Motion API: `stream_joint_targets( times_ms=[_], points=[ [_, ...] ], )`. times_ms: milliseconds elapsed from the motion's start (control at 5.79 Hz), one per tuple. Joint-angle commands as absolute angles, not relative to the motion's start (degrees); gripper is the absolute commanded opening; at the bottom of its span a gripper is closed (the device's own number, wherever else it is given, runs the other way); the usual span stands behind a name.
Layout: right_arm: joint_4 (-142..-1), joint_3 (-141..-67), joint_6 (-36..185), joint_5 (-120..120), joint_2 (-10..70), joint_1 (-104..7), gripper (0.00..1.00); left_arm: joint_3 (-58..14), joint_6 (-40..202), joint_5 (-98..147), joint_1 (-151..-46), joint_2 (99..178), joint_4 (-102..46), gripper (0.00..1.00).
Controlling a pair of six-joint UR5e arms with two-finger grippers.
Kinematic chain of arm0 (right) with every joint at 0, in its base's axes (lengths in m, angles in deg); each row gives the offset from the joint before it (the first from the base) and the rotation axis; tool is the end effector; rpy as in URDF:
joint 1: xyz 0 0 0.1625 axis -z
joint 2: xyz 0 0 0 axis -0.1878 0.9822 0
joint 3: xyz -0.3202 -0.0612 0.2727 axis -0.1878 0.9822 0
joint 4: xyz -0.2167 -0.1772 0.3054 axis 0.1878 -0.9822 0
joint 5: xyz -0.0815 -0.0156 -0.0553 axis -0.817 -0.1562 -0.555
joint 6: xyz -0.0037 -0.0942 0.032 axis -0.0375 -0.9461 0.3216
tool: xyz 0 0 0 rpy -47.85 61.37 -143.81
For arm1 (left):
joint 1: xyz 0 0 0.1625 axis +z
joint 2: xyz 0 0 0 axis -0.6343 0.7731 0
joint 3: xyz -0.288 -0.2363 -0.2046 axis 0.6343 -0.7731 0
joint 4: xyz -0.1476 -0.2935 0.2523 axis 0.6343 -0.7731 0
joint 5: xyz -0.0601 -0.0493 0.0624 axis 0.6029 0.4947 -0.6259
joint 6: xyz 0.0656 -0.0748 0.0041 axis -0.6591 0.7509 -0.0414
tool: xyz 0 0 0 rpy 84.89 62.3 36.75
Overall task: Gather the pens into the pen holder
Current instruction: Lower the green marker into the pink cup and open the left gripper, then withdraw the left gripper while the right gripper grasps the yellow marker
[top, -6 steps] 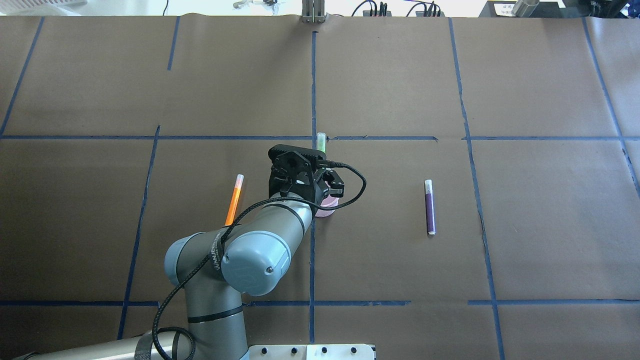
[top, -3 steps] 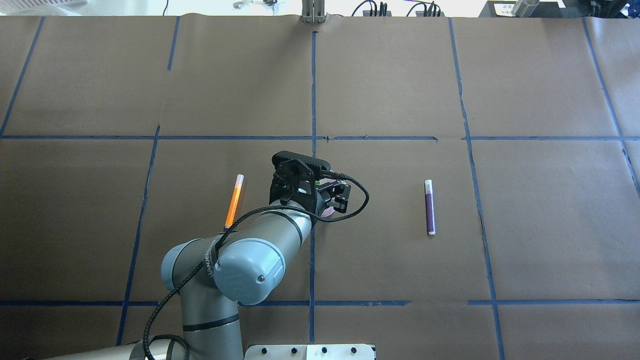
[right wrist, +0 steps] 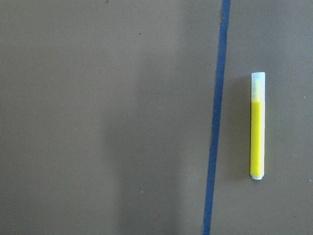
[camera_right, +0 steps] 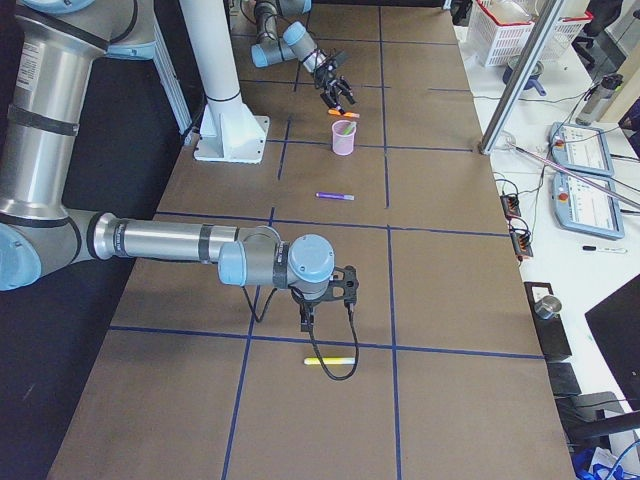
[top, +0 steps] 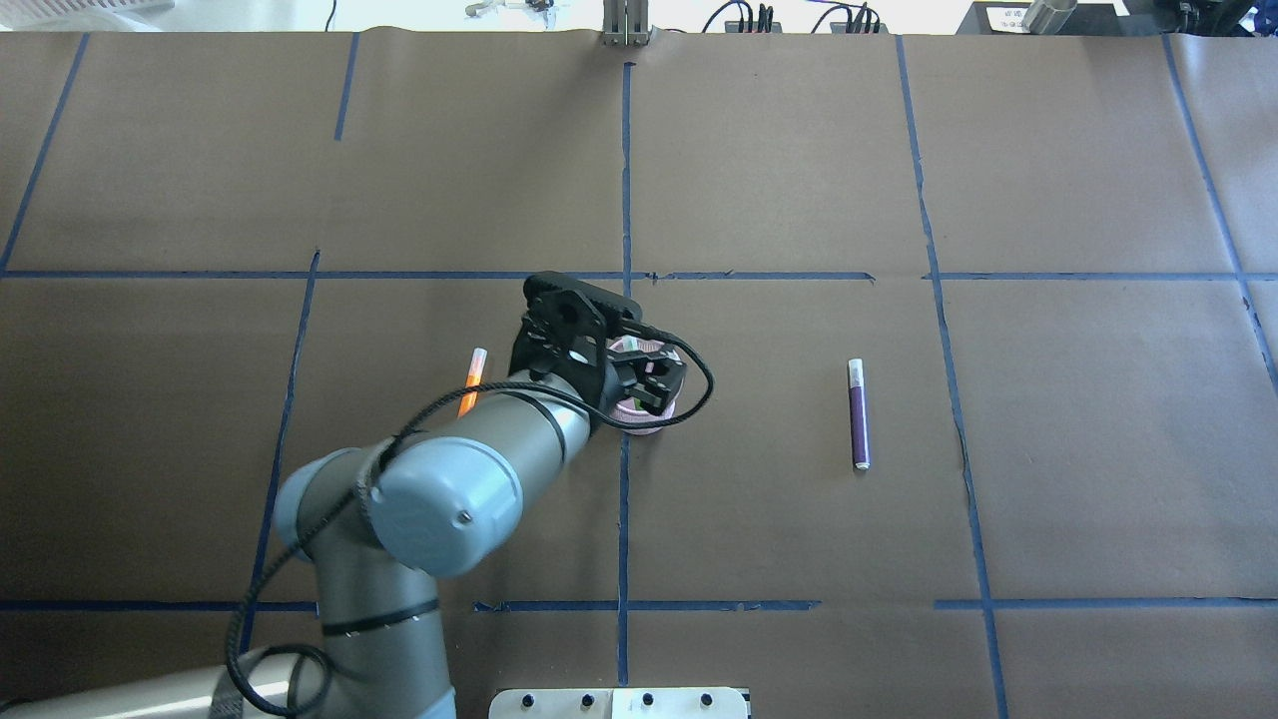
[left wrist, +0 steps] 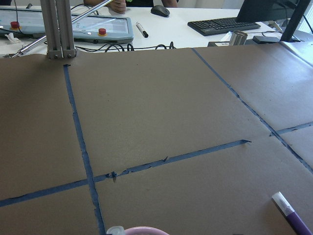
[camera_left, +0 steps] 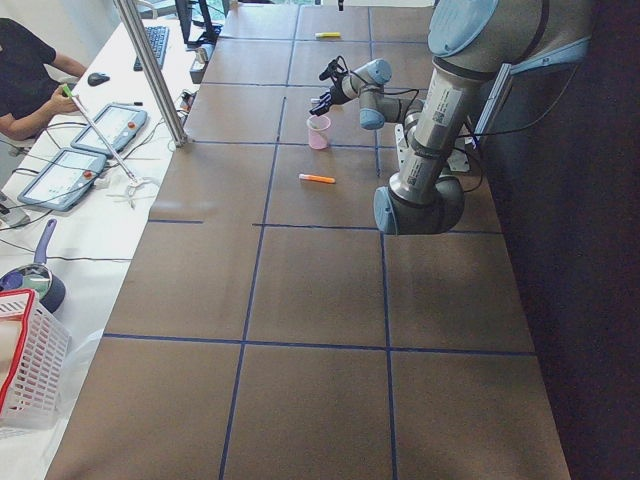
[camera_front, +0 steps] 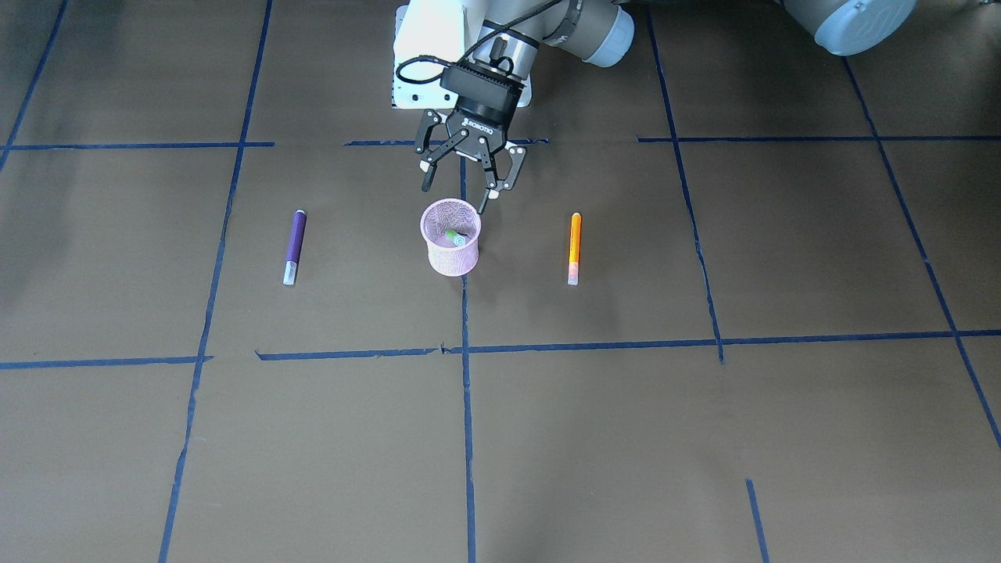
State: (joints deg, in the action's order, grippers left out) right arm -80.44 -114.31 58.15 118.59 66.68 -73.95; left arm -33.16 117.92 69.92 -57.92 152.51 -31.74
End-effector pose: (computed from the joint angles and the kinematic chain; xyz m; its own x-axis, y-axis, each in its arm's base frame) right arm 0.0216 -0.3743 0.6545 0.6215 -0.0652 0.7807 0.0886 0.9960 0.0126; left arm 0.5355 -0.3615 0.1603 0.5845 0.4074 -0.7017 0.3710 0.6350 0.6776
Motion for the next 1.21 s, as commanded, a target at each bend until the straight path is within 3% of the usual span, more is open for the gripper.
stream_joint_targets(
  times_ms=[0,173,518,1036],
  points=[
    [-65.79,-104.19,58.79,108.53,64.69,-70.66,1.00,-37.34,117.28,87.47,-68.13,141.60,-31.69,0.85],
    [-60.64,-97.16,59.24,108.39,61.54,-70.65,1.00,-37.28,117.19,98.99,-75.85,138.67,-31.08,0.86],
    [-60.24,-91.68,63.19,108.83,58.54,-70.12,1.00,-36.14,108.66,119.01,-89.51,137.23,-17.09,0.86],
    [-55.10,-87.18,75.21,109.45,56.59,-67.15,0.97,-37.10,98.38,118.71,-91.58,132.40,-12.18,0.85]
  ],
)
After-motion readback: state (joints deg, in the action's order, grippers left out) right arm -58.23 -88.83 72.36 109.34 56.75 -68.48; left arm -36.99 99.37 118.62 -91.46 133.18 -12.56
